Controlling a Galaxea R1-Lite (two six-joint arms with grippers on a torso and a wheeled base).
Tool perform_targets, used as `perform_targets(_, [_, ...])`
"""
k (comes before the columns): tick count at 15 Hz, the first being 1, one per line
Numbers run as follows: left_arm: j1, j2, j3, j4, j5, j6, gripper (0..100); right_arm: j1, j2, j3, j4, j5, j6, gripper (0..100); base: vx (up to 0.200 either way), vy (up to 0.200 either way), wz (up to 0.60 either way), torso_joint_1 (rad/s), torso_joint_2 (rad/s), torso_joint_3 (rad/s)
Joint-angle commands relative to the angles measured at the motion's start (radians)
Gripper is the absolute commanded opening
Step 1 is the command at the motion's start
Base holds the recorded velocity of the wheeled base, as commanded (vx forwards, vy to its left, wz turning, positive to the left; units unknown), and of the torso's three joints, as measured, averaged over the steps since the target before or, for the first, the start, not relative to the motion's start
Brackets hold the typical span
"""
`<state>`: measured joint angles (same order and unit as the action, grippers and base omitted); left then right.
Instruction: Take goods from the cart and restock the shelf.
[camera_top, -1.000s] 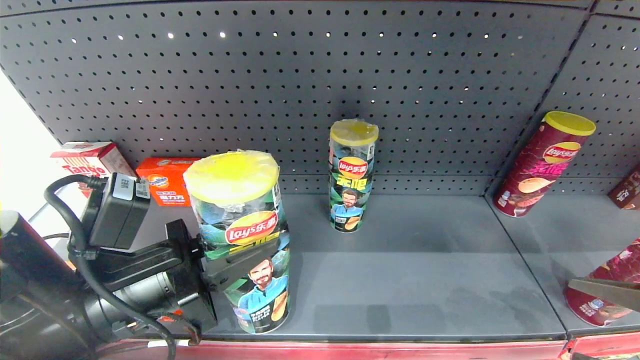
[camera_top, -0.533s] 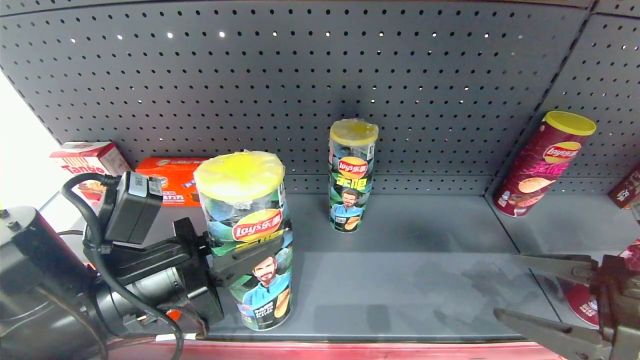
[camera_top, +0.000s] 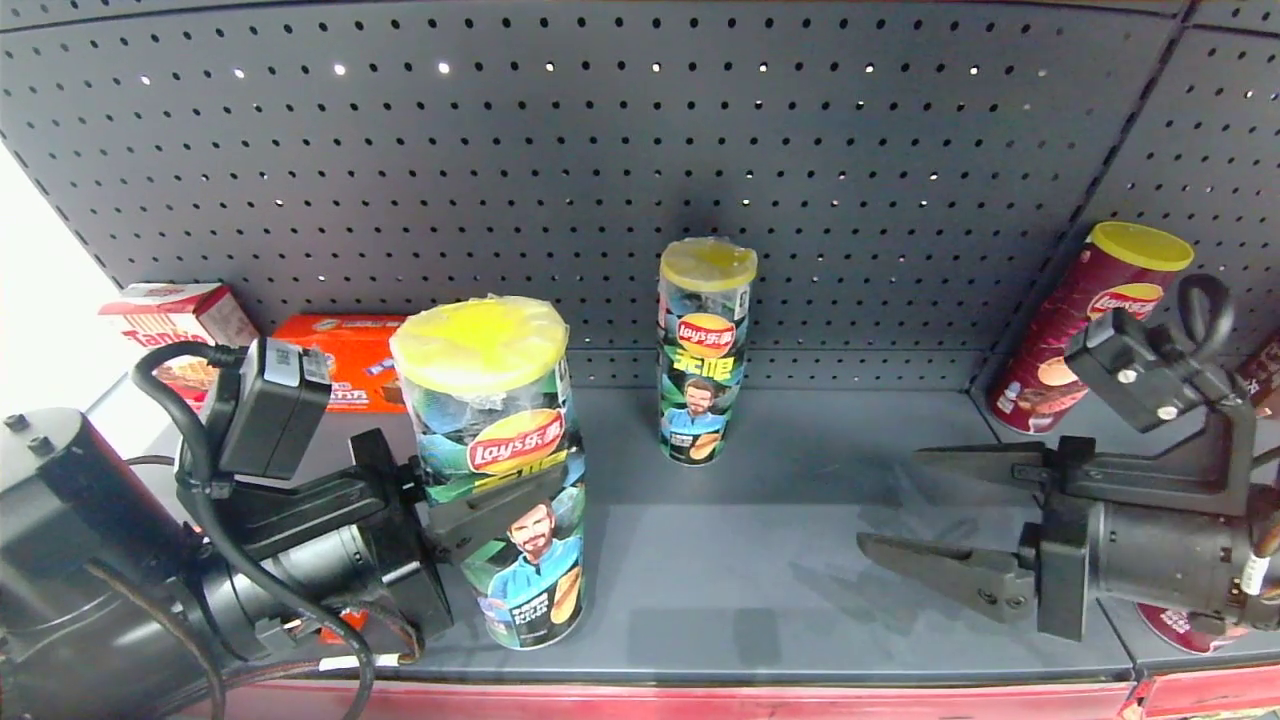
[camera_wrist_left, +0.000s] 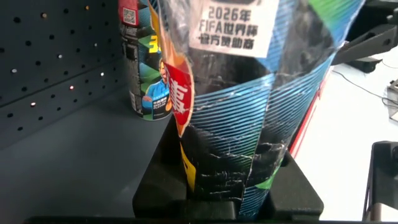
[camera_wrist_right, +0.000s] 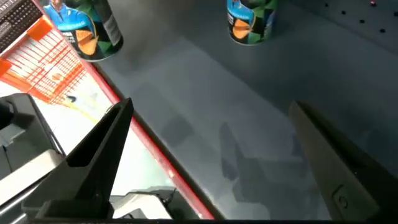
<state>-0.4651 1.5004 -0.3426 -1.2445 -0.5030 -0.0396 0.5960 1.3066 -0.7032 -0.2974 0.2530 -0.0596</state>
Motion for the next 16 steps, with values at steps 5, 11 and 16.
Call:
perform_targets(5, [0.0, -0.003, 0.0, 0.0, 0.0, 0.0, 0, -0.053, 0.276, -0.099, -0.196, -0.015, -0.065, 100, 0.0, 0.0, 0.0, 0.0, 0.0, 0.0])
perform_targets(11, [0.005, -0.009, 0.0, -0.001, 0.0, -0.011, 0, -0.131, 0.427, -0.275, -0.289, 0.232, -0.134, 100, 0.0, 0.0, 0.0, 0.0, 0.0, 0.0])
perform_targets(16, [0.002, -0.009, 0.0, -0.004, 0.0, -0.02, 0, -0.18, 0.508, -0.322, -0.394, 0.434, -0.163, 100, 0.0, 0.0, 0.0, 0.0, 0.0, 0.0])
